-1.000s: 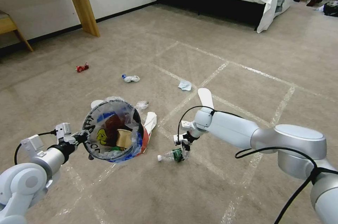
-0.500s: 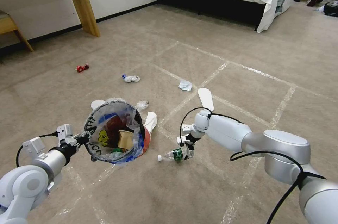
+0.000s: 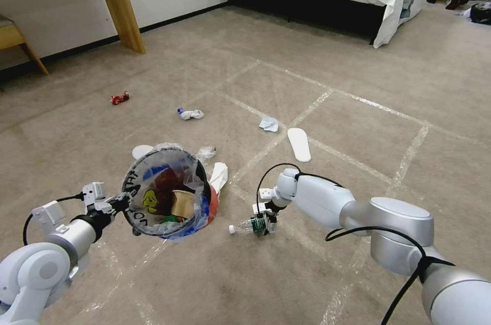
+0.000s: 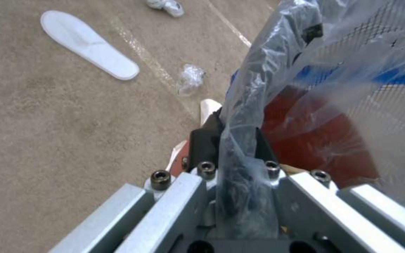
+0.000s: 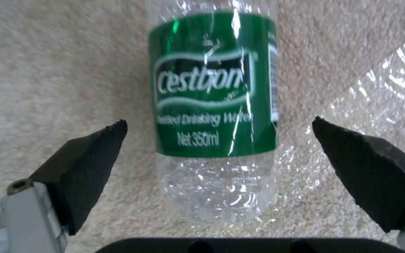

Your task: Pick up the trash bin and place the garbage on the floor into it.

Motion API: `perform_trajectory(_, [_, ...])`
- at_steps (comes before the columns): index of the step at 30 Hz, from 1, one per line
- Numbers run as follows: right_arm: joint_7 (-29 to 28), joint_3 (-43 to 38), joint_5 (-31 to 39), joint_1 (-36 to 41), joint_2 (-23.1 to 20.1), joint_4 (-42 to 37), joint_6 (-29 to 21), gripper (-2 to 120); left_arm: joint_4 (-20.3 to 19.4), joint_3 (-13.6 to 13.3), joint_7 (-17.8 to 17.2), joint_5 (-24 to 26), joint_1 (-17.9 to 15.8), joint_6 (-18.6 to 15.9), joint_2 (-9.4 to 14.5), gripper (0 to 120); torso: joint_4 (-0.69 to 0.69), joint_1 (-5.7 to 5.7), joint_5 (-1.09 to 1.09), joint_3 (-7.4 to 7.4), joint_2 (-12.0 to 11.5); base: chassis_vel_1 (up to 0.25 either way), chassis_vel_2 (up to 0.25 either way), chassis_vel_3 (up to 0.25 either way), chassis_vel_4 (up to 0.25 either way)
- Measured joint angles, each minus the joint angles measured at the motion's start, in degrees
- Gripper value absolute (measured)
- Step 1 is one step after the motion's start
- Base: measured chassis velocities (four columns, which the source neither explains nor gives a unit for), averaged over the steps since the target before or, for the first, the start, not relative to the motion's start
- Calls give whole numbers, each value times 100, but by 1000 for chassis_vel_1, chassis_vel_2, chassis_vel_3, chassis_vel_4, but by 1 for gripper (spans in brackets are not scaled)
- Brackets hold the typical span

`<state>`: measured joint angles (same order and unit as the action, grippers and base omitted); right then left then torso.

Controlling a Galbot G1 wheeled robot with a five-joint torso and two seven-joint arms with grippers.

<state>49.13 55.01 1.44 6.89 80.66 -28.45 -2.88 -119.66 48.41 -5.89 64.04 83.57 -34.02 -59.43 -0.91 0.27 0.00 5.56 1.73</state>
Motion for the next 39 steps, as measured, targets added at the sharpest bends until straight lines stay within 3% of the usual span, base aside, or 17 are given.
perform_trajectory(17, [-645, -414, -551, 393, -54, -155, -22, 98, -145, -87, 7, -144, 145, 36, -115, 1, 0, 0, 0, 0, 0, 0, 0, 0, 0])
perform_trajectory(25, [-720, -398, -590, 447, -165, -415, -150, 77, -274, -45, 46, -276, 289, 52, -210, 1, -5, -2, -4, -3, 4, 0, 0, 0, 0])
perform_trajectory(33, [-875, -406, -505, 454, -292, -614, -273, 74, -413, -63, 70, -441, 388, 59, -334, 1, 3, 0, 4, 2, 1, 0, 0, 0, 0])
perform_trajectory(39, [-900, -382, -343, 383, -408, -831, -368, 50, -481, -73, 84, -491, 420, 65, -366, 1, 1, 1, 3, 2, -1, 0, 0, 0, 0])
